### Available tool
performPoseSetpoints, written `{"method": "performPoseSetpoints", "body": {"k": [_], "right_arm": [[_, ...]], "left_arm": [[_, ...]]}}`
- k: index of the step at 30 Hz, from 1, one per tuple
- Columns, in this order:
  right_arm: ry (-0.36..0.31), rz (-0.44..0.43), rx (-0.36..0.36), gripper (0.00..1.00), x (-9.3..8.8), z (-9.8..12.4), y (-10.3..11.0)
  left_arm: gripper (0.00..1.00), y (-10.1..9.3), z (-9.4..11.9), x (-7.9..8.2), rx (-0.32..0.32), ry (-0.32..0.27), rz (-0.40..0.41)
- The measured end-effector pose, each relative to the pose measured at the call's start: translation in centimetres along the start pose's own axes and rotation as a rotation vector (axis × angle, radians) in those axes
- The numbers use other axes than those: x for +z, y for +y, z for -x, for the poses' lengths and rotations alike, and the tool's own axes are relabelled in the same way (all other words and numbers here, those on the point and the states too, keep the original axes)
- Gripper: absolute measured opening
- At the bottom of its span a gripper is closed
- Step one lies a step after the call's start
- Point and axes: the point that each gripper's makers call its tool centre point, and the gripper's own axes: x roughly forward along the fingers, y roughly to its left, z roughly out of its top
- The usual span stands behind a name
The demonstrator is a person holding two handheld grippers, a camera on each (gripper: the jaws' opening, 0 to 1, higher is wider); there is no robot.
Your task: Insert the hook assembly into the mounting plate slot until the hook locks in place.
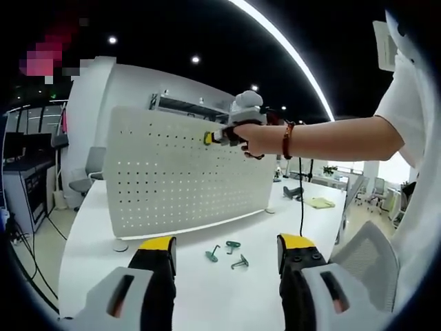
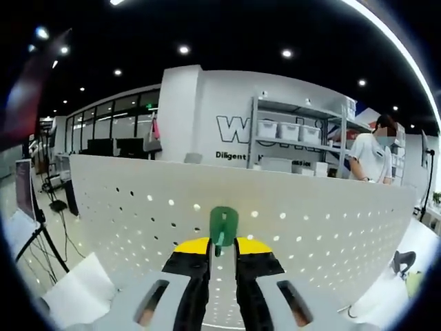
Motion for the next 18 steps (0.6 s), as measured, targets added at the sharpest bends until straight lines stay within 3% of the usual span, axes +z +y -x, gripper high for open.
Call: {"method": "performPoseSetpoints", "body": {"k": [8, 18], "right_arm": [[-0.017, 0.016, 0.042, 0.17, 0.1, 0.8, 0.2], [-0.029, 0.002, 0.071, 0.19, -0.6, 3.3, -0.5]], "left_arm": [[0.61, -1.1, 0.3, 0.4, 0.012, 0.007, -0.013], [0.61, -3.1, 0.7, 0.3, 0.011, 0.017, -0.027]]}}
